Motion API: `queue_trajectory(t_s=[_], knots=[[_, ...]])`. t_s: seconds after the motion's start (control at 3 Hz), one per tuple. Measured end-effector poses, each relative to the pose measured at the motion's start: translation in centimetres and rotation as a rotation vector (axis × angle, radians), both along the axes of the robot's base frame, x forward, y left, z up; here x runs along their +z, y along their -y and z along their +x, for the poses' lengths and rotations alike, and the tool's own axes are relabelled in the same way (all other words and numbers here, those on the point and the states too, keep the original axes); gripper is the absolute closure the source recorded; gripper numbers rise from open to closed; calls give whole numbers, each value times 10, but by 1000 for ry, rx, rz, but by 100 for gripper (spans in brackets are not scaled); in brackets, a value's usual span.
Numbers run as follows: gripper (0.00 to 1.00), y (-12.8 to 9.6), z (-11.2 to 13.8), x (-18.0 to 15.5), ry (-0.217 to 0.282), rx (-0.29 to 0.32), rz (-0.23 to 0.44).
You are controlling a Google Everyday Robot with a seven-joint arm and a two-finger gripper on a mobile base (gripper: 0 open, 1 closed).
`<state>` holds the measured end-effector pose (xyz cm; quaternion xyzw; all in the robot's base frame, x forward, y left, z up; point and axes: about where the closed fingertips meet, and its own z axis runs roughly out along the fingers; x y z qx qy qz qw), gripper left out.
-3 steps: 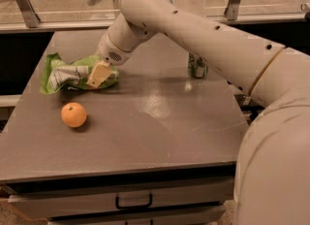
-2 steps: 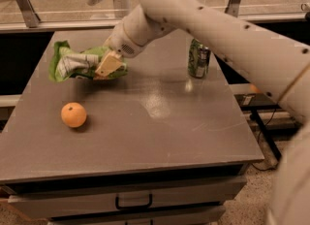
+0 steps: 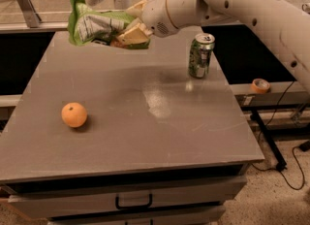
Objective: Pick green rice chip bag
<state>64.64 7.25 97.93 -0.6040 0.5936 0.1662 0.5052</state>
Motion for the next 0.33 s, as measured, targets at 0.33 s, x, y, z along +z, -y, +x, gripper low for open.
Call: queue_trajectory(t_s=[0.33], knots=[[100, 0, 0, -1, -1, -1, -3]])
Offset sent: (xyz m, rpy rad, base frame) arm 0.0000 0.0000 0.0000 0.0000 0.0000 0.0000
